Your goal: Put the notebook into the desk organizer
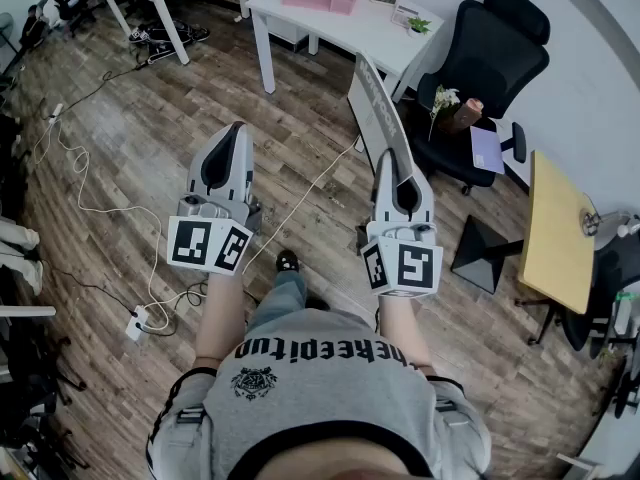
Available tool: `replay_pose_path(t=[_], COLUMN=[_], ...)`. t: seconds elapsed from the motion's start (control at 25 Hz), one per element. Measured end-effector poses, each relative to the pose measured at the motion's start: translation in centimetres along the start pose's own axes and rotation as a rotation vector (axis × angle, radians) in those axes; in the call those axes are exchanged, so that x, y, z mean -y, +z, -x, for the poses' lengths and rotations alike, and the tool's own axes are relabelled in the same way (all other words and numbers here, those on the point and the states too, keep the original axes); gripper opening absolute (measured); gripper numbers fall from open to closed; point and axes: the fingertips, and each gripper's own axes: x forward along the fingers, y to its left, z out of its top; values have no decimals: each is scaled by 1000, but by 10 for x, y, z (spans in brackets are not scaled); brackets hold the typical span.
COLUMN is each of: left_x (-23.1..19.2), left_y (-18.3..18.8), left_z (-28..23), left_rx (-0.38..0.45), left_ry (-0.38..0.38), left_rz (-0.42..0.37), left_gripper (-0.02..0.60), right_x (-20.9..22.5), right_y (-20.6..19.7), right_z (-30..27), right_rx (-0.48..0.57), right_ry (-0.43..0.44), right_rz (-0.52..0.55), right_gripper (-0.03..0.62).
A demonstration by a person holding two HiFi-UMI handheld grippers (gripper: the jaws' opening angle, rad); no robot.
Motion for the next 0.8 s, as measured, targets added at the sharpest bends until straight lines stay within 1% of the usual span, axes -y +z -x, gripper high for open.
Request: replay_pose_path(t=[0.44, 0.8], left_x=[-8, -29], left_y=[-4, -11], left_z=[-7, -40], left_rx=[3, 13], left_ry=[0, -11], left_rz=[7, 22], left_gripper=[5, 5], right_x=[2, 9], right_y=[-4, -6], right_z=[-8, -44], right_rx=[-5, 1], right_ry=[-19, -29], right_rz=[7, 21], right_gripper=[9, 9])
